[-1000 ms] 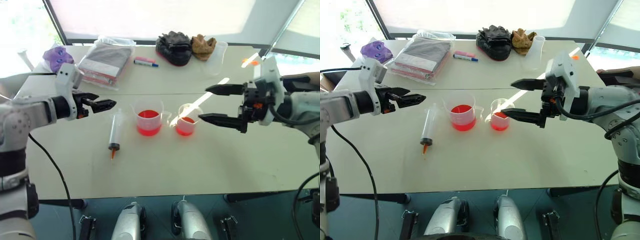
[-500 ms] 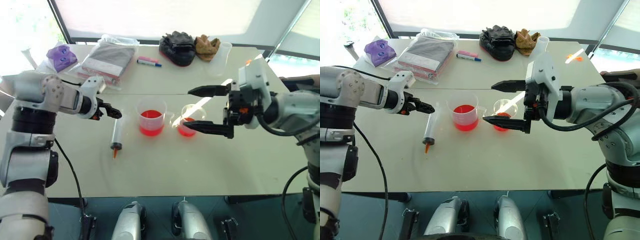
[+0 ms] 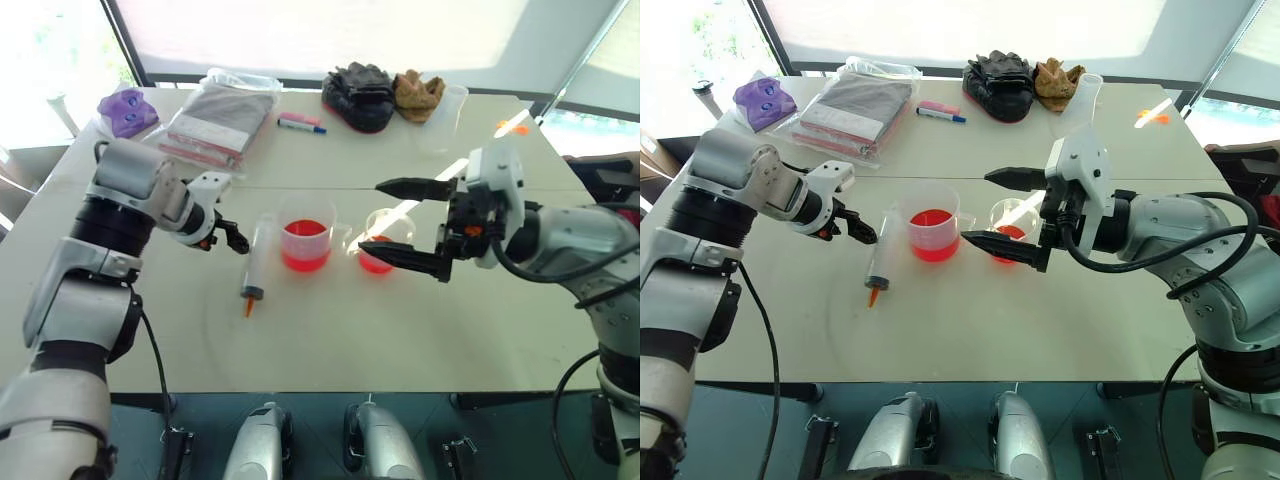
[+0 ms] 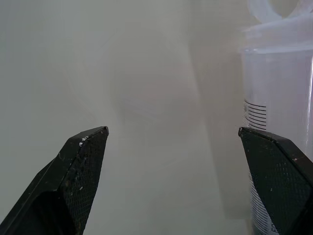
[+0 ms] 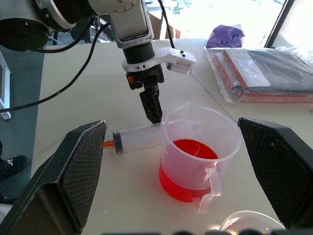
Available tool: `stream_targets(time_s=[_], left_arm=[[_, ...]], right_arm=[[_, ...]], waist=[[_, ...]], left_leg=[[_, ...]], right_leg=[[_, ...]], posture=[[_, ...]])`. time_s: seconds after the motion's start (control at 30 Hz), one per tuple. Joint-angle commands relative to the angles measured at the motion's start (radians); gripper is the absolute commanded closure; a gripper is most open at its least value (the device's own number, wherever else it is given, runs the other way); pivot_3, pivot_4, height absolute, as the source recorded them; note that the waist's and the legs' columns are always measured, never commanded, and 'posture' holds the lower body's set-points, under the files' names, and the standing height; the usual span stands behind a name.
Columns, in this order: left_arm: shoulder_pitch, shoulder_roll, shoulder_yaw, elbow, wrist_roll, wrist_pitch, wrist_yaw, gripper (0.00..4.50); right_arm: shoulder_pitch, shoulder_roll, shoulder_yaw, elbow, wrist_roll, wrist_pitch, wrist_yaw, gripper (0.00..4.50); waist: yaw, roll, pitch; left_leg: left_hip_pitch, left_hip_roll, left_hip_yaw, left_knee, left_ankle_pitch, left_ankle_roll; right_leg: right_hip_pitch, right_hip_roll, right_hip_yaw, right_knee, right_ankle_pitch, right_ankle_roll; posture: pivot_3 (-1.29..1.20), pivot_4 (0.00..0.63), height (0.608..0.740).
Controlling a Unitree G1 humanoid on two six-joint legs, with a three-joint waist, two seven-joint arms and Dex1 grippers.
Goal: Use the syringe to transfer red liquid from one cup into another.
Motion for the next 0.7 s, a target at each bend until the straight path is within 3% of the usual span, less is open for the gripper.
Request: stream_targets(time_s=[0.03, 0.2, 0.33, 0.53, 0.7], left_arm=[[0.004, 0.004, -0.004, -0.035, 0.026, 0.005, -0.016, 0.01], [0.038, -0.005, 0.011, -0.045, 0.054, -0.001, -0.017, 0.01], [0.013, 0.042, 0.083, -0.021, 0.058, 0.008, -0.028, 0.01], [-0.028, 0.136, 0.101, -0.026, -0.084, 0.009, -0.152, 0.01], [-0.035, 0.126, 0.079, -0.025, -0.152, 0.009, -0.165, 0.01]], right_arm=[[-0.001, 0.000, -0.037, -0.036, 0.019, -0.007, -0.021, 0.00], [0.011, -0.007, -0.042, -0.036, 0.020, -0.007, -0.029, 0.00], [0.025, -0.020, -0.053, -0.035, 0.025, -0.004, -0.025, 0.00], [0.032, -0.013, -0.044, -0.022, 0.013, -0.016, -0.029, 0.00], [0.035, 0.004, -0.029, -0.017, -0.005, -0.028, -0.036, 0.00]], waist=[[0.000, 0.000, 0.000], [-0.001, 0.000, 0.000], [-0.003, 0.000, 0.000], [-0.002, 0.000, 0.000], [0.001, 0.000, 0.000]], left_leg=[[0.000, 0.000, 0.000, 0.000, 0.000, 0.000], [0.000, 0.000, 0.000, 0.000, 0.000, 0.001], [0.000, 0.000, 0.000, 0.000, -0.001, 0.002], [0.000, 0.000, 0.000, 0.000, -0.001, 0.001], [-0.001, 0.000, -0.001, 0.002, -0.001, 0.002]], right_leg=[[0.000, 0.000, 0.000, 0.000, 0.000, 0.000], [0.000, 0.000, 0.000, 0.001, 0.000, 0.000], [0.000, 0.000, 0.000, 0.001, 0.000, 0.000], [0.000, 0.000, 0.000, 0.001, 0.000, 0.000], [0.000, 0.000, 0.000, 0.001, 0.000, 0.000]], posture=[[0.00, 0.150, 0.740], [0.00, 0.150, 0.740], [0.00, 0.150, 0.740], [0.00, 0.150, 0.740], [0.00, 0.150, 0.740]])
